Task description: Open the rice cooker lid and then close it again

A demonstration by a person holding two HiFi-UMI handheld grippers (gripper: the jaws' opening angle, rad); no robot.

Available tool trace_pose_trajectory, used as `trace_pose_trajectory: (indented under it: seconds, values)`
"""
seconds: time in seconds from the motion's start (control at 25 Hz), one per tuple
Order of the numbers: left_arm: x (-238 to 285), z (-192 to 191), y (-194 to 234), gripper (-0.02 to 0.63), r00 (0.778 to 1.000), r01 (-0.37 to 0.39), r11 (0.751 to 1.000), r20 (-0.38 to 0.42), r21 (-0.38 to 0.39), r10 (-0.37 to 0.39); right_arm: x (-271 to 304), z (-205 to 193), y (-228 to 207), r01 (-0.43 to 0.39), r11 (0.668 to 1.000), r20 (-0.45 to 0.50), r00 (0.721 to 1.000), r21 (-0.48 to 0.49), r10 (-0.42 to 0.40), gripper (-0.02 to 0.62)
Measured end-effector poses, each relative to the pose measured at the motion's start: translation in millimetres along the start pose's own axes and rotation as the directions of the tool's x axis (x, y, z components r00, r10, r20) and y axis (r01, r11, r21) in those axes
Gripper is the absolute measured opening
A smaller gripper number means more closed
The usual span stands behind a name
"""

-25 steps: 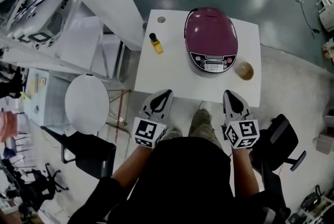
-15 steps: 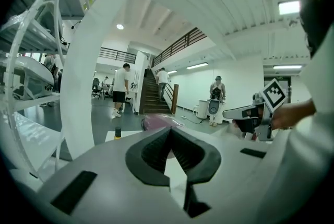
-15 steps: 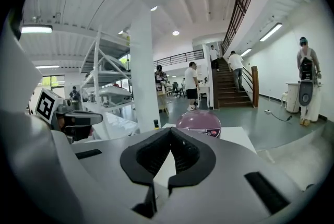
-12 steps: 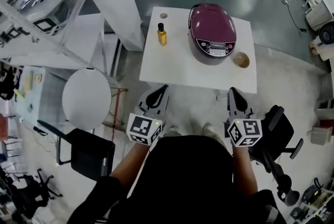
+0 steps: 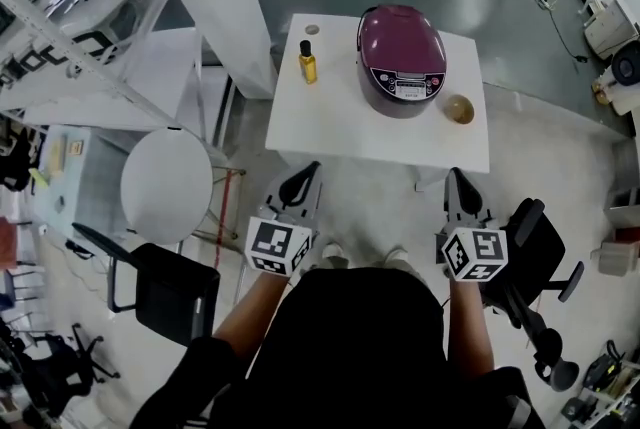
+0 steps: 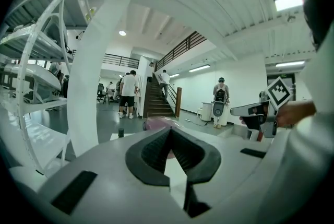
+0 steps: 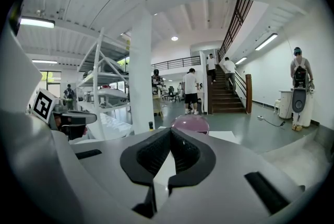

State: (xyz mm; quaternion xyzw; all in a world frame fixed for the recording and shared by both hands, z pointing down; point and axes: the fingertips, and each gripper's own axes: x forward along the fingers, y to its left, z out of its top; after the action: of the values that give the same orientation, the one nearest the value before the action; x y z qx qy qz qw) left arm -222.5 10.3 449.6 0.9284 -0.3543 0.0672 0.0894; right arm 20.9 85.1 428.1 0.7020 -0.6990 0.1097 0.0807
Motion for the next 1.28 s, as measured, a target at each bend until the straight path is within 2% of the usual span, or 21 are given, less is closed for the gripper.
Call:
trace_pose_trajectory:
  seconds: [0.16, 0.32, 0.56, 0.72, 1.04, 1.28]
  values:
    - [5, -4, -4, 0.003, 1.000, -0.006, 1.000, -0.008, 0.002, 0.006, -1, 8, -2, -0.001, 1.000, 0.021, 1.000, 0.022, 0.000, -0.002]
    - [10, 0, -6, 0.003, 1.000, -0.016, 1.000, 0.002, 0.000, 0.016, 4, 17, -2, -0.010, 1.000, 0.045, 0.999, -0.018, 0.011, -0.002]
    - [13, 10, 1, 0.003, 0.999, -0.038, 0.999, 0.007, 0.017, 0.038, 8, 16, -9, -0.005, 1.000, 0.037, 0.999, -0.031, 0.006, -0.002]
    - [16, 10, 2, 0.003, 0.999, -0.037, 0.999, -0.004, 0.001, 0.037, 11, 14, -10, -0.018, 0.999, 0.033, 0.999, -0.031, 0.019, -0.002]
    - [10, 12, 5, 0.003, 0.999, -0.049, 0.999, 0.001, 0.003, 0.049, 15, 14, 4, -0.052, 0.998, 0.033, 0.998, -0.035, 0.053, -0.002]
    - [3, 11, 0, 0.003, 1.000, -0.024, 1.000, 0.004, 0.016, 0.024, 12, 18, 14, -0.069, 0.997, 0.041, 0.997, -0.046, 0.071, -0.002]
